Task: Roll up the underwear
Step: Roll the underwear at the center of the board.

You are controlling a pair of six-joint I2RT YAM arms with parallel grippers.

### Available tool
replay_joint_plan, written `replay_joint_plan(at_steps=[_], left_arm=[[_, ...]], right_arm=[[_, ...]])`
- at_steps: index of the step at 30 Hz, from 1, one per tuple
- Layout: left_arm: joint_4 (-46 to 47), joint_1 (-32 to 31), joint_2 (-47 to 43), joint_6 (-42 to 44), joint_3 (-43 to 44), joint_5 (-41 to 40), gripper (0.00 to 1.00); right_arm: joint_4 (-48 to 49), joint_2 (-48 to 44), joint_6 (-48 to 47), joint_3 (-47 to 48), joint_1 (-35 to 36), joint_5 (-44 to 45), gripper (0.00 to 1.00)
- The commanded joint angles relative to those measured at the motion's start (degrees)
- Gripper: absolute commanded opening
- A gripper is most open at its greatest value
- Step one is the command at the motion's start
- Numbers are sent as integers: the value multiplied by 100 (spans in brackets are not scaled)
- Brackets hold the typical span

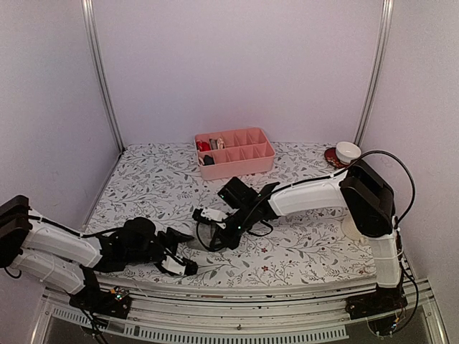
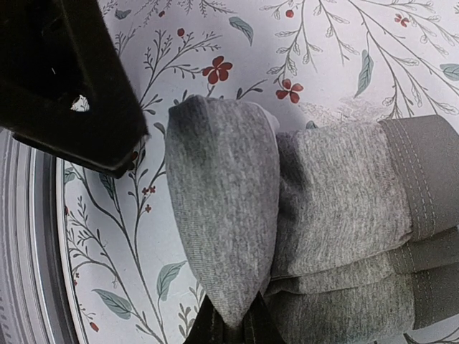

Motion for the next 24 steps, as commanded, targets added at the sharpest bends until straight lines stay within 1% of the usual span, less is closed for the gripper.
replay_joint_plan(at_steps=[1, 6, 13, 18, 21, 24], left_arm=[[573, -298, 740, 195, 372, -940, 81], [1193, -521, 1474, 427, 445, -1536, 75], [1536, -630, 2178, 498, 593, -2069, 62], [1798, -672, 2527, 492, 638, -2387, 48], [1780, -681, 2599, 455, 654, -2408, 39], [1543, -686, 2600, 320, 710, -2339, 23]], right_arm=[[-608, 328, 91, -81, -44, 55, 3], [-617, 363, 87, -74, -54, 28, 3], [-644, 372, 65, -56, -90, -24, 3], [-649, 363, 65, -53, -89, -11, 3], [-653, 366, 65, -55, -98, 1, 3], [-652, 372, 58, -46, -101, 11, 3]])
